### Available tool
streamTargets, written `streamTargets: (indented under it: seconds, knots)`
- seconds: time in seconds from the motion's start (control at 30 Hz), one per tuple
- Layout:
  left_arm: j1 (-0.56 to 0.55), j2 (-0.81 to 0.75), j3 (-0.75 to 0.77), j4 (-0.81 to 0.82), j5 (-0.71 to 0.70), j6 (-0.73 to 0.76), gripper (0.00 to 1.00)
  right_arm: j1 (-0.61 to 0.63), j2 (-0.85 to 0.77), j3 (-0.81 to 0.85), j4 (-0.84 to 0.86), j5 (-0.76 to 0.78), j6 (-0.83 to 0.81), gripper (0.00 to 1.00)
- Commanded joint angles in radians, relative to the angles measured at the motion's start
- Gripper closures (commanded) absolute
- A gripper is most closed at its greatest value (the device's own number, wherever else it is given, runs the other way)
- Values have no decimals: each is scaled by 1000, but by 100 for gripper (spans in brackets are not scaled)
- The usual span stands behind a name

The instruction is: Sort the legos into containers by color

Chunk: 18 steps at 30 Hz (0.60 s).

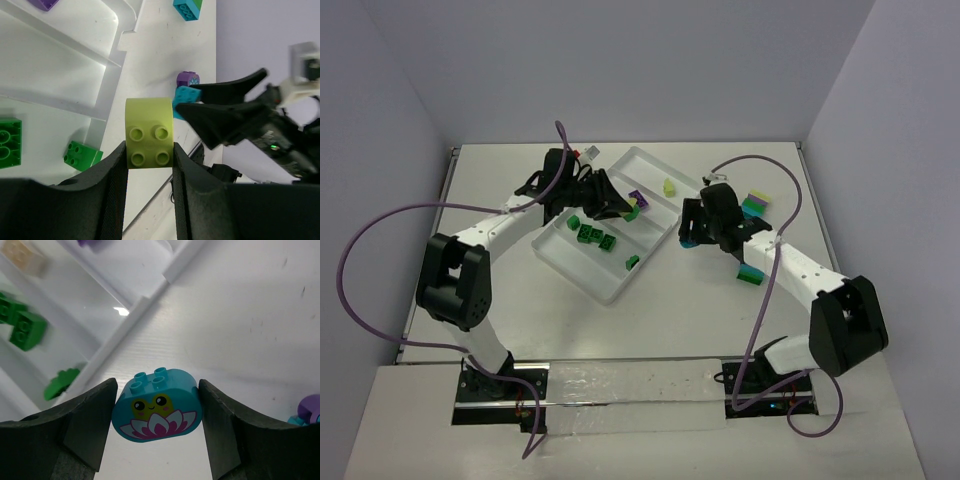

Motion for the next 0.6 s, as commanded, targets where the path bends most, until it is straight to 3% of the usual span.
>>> streamTargets:
  seconds: [0.0, 0.57]
  knots:
    - [7, -37, -11, 10, 4, 0, 100, 3, -1, 49, 3, -1, -43, 30]
    - [28, -98, -40, -13, -29, 13, 100, 3, 69, 18, 39, -17, -18, 32]
